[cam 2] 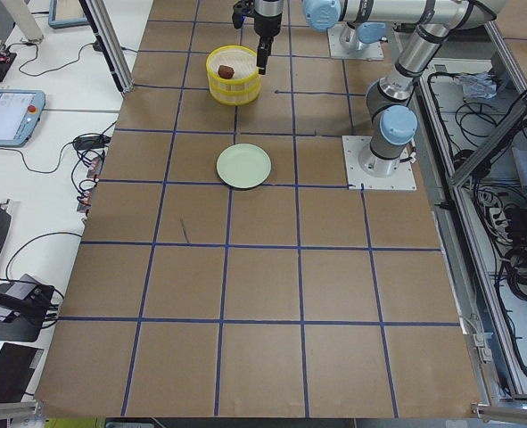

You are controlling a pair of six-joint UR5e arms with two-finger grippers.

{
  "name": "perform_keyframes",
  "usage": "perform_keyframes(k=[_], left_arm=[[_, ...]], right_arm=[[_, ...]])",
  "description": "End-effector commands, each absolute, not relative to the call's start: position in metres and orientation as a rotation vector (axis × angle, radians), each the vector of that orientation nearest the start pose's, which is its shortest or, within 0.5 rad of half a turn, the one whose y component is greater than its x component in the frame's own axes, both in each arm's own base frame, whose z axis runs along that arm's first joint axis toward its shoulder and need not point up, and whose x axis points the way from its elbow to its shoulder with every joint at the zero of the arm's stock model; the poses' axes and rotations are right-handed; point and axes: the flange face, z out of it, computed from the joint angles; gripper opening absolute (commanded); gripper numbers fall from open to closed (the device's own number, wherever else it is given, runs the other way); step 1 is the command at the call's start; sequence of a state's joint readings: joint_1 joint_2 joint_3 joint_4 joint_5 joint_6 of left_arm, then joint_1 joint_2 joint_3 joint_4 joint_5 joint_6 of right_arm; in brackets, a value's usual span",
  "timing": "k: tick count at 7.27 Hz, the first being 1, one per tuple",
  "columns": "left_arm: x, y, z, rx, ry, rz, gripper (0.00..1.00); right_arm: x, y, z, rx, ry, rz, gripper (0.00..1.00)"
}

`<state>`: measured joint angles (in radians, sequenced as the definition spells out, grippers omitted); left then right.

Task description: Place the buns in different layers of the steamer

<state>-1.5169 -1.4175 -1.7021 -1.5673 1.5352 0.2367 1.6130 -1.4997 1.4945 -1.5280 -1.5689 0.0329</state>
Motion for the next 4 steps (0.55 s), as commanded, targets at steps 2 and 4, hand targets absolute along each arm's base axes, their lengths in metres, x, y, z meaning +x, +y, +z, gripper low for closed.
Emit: perform_keyframes(k=[2, 4], left_arm=[[-0.1143, -0.4335, 0.4858, 0.290, 3.169, -0.017, 1.00], [-0.1143, -0.4335, 0.4858, 0.290, 3.169, -0.017, 1.00]], right_arm=[[0.1568, -0.5113, 0.4860, -0.019, 3.136, 0.053, 1.00], [0.1576, -0.5113, 0.4843, -0.021, 3.136, 0.060, 1.00]])
